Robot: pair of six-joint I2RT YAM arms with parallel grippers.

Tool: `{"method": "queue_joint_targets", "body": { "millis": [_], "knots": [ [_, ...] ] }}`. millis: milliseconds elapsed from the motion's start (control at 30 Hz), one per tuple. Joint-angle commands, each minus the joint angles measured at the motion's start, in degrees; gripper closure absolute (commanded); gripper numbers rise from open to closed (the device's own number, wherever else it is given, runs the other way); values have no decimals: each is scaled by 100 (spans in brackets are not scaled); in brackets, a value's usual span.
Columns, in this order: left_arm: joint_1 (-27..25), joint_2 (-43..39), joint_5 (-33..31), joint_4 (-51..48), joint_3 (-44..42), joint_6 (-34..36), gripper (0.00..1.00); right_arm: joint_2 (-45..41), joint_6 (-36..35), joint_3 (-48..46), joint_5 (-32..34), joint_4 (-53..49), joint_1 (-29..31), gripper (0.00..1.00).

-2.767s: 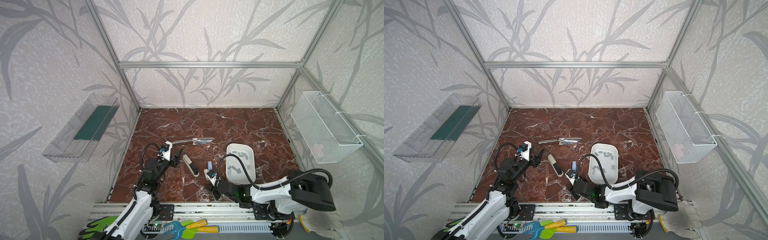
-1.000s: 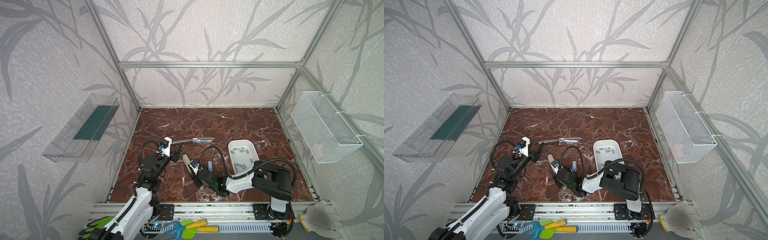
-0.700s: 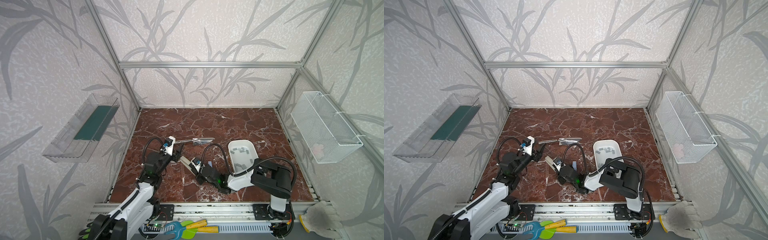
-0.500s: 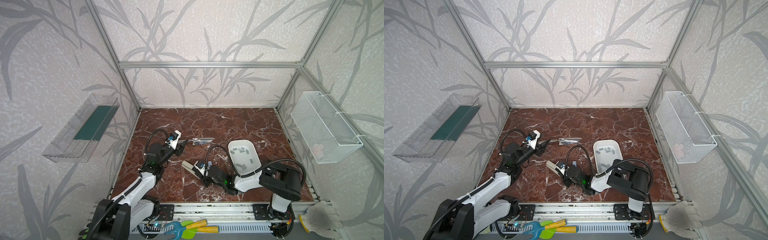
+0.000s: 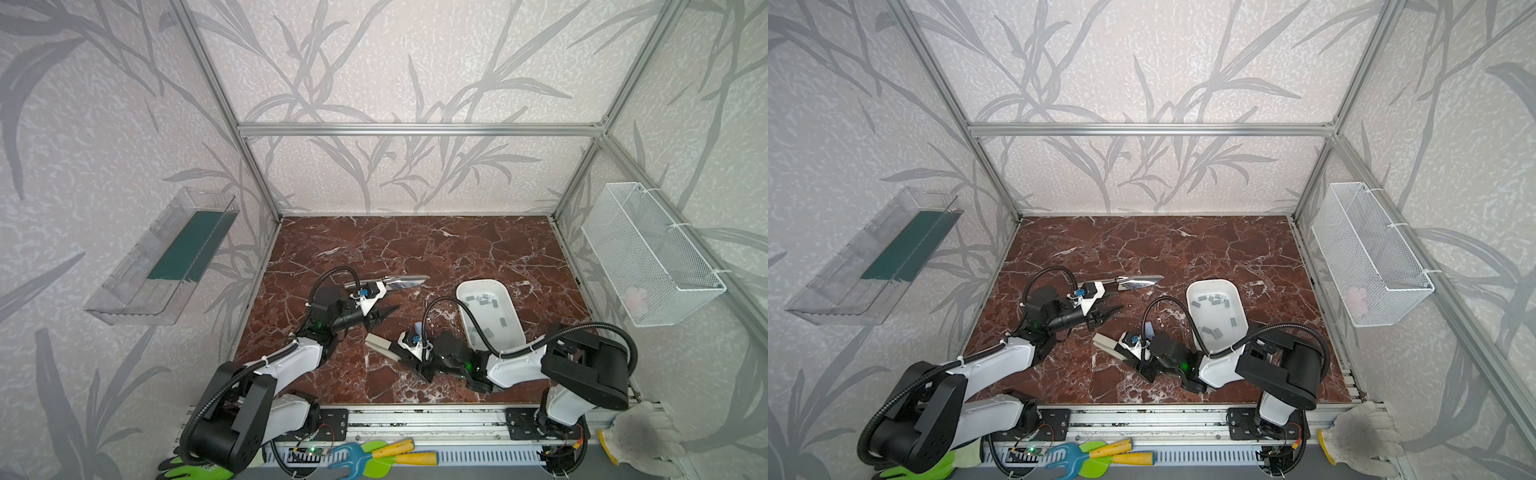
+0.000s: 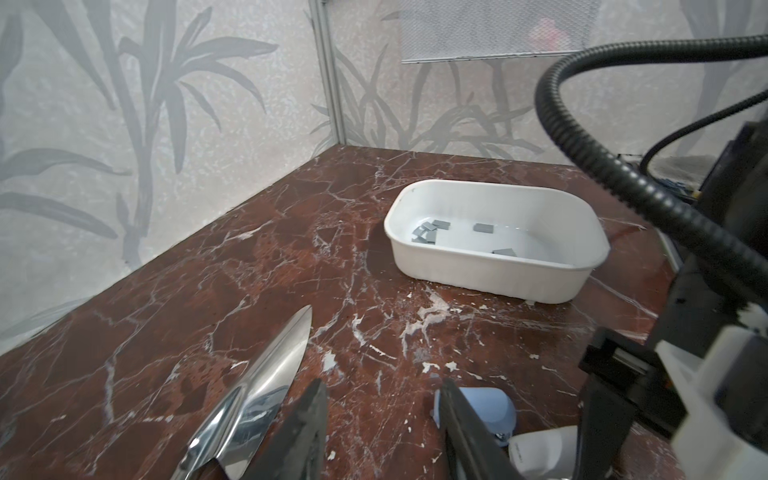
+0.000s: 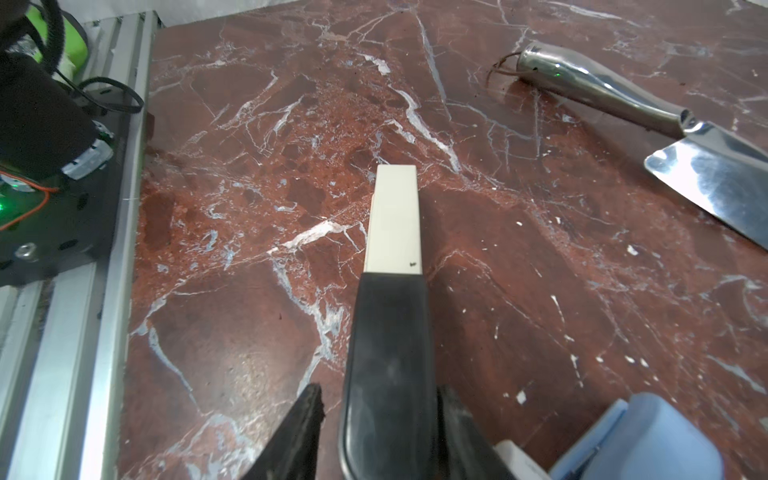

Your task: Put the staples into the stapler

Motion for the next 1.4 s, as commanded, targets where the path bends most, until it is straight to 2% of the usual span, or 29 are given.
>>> {"method": "queue_joint_targets", "body": {
  "millis": [0, 100, 200, 300, 367, 533, 633, 733, 867, 1067, 1200, 1367],
  "knots": [
    [-272, -225, 287, -272, -162, 697, 55, -679, 142, -199, 115, -74, 177, 53],
    [-509, -497, 316, -348, -486, 1107, 55, -1328, 108, -384, 405, -593, 338, 50],
    [-762, -781, 407, -320, -829, 1615, 56, -1769, 321, -704, 528, -516, 466, 53],
    [-1014, -844, 427, -1194, -684, 2322, 57, -1939, 629, -939, 663, -562, 616, 59],
    [-1115, -683, 352, -1565, -504, 2519, 57, -1923, 785, -1043, 700, -603, 733, 60],
    [-1226, -383, 4, -1644, -385, 2653, 57, -1197, 932, -1086, 794, -187, 942, 63],
    [-1244, -486, 42, -1759, -362, 2557, 57, -674, 1030, -986, 1067, 229, 947, 65],
    [-1274, -529, 118, -1935, -346, 2635, 57, -271, 1115, -835, 1548, 321, 923, 73],
    [-1323, -388, 128, -2058, -294, 2847, 55, 1, 1159, -816, 1776, 471, 680, 75],
    [-1339, -291, 6, -2502, -92, 3059, 55, 681, 1398, -609, 1574, 686, 55, 77],
    [-1349, -327, 89, -2510, -104, 3112, 55, 989, 1372, -709, 1302, 1313, -365, 77],
    [-1367, -257, 172, -2549, -58, 3088, 55, 991, 865, -1005, 222, 2148, -385, 71]
  ]
}}
